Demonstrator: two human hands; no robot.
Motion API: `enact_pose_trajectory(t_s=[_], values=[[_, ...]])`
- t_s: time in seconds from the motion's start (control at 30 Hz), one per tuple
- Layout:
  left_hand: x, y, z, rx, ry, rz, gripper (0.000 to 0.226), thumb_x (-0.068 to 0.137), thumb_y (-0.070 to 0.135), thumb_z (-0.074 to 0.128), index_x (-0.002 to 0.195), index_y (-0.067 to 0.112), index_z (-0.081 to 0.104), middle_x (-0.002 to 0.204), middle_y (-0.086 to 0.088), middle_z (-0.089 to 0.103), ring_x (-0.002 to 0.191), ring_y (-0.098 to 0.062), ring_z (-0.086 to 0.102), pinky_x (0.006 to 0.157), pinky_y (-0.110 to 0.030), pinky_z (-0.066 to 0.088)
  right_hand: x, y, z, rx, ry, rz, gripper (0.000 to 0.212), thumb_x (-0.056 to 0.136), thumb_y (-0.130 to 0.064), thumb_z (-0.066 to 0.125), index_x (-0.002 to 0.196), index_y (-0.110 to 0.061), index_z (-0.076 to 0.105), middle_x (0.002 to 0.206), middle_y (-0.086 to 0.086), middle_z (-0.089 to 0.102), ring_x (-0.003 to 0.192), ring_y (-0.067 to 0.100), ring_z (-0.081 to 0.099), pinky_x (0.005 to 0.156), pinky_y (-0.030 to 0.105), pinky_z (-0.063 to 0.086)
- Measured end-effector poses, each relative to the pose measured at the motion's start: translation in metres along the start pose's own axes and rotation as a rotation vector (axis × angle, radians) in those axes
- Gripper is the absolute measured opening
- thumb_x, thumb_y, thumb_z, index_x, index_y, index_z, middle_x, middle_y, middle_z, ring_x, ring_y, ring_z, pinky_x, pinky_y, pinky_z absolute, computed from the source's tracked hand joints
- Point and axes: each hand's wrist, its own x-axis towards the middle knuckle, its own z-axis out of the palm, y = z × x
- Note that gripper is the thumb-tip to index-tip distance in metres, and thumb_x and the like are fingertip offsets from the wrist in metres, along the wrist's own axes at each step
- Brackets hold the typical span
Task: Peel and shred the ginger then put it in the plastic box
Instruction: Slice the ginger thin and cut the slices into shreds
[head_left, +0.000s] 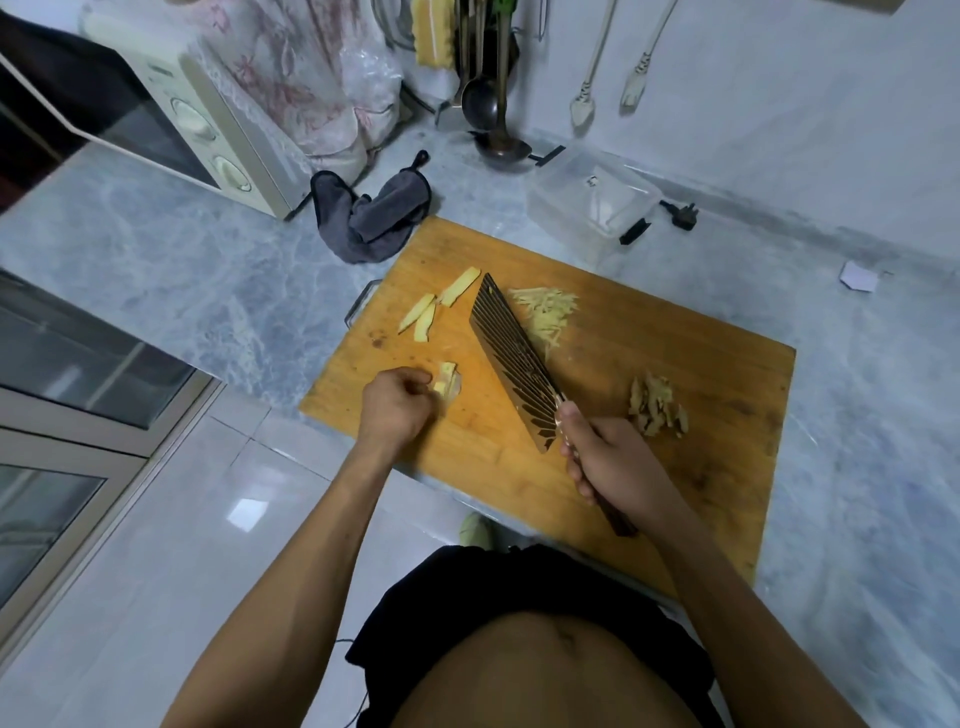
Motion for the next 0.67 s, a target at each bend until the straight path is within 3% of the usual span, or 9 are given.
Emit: enact_pose_trajectory(t_s=[0.1, 0.27, 0.4, 0.53, 0.67], values=[[-0.008, 0.009, 0.004, 0.161, -0.005, 0.066, 0.010, 0.085, 0.020, 0.070, 0.092, 0.014, 0.074, 0.091, 0.000, 0.070, 0.089, -0.019, 0.062, 0.075, -0.022, 0.041, -0.004, 0.000, 0.003, -0.033, -0.010, 0.013, 0.059, 0.101, -0.057, 0.039, 0.072, -0.009, 0.058, 0.055, 0.006, 0.056, 0.046, 0.018, 0.051, 0.046, 0.027, 0.043], [-0.011, 0.009, 0.014, 0.159, -0.009, -0.040, 0.015, 0.083, 0.011, 0.066, 0.075, 0.022, 0.071, 0.087, -0.005, 0.073, 0.085, -0.024, 0.068, 0.073, -0.026, 0.049, -0.008, 0.004, 0.005, -0.092, -0.041, 0.019, 0.057, 0.101, -0.057, 0.039, 0.075, -0.010, 0.058, 0.054, 0.002, 0.056, 0.044, 0.014, 0.052, 0.046, 0.026, 0.045], [-0.019, 0.007, 0.034, -0.016, -0.014, -0.160, 0.008, 0.080, 0.016, 0.074, 0.072, 0.013, 0.075, 0.074, -0.007, 0.074, 0.077, -0.025, 0.071, 0.081, -0.036, 0.058, -0.010, 0.006, 0.004, -0.145, -0.056, 0.003, 0.059, 0.100, -0.060, 0.038, 0.075, -0.010, 0.059, 0.056, 0.003, 0.057, 0.047, 0.017, 0.054, 0.051, 0.031, 0.048], [-0.029, 0.011, 0.051, -0.280, 0.011, -0.308, 0.011, 0.080, 0.009, 0.075, 0.070, 0.006, 0.073, 0.058, -0.009, 0.070, 0.052, -0.020, 0.065, 0.075, -0.042, 0.061, -0.010, 0.006, 0.003, -0.163, -0.060, -0.008, 0.062, 0.099, -0.060, 0.038, 0.078, -0.006, 0.060, 0.054, 0.001, 0.056, 0.047, 0.015, 0.055, 0.052, 0.031, 0.050], [-0.032, 0.009, 0.054, -0.349, 0.034, -0.309, 0.014, 0.082, 0.016, 0.075, 0.069, 0.012, 0.071, 0.064, -0.008, 0.072, 0.063, -0.025, 0.069, 0.079, -0.043, 0.060, -0.007, 0.006, -0.005, -0.219, -0.080, -0.010, 0.069, 0.099, -0.060, 0.038, 0.085, 0.004, 0.061, 0.057, 0.002, 0.059, 0.046, 0.013, 0.056, 0.050, 0.027, 0.050]])
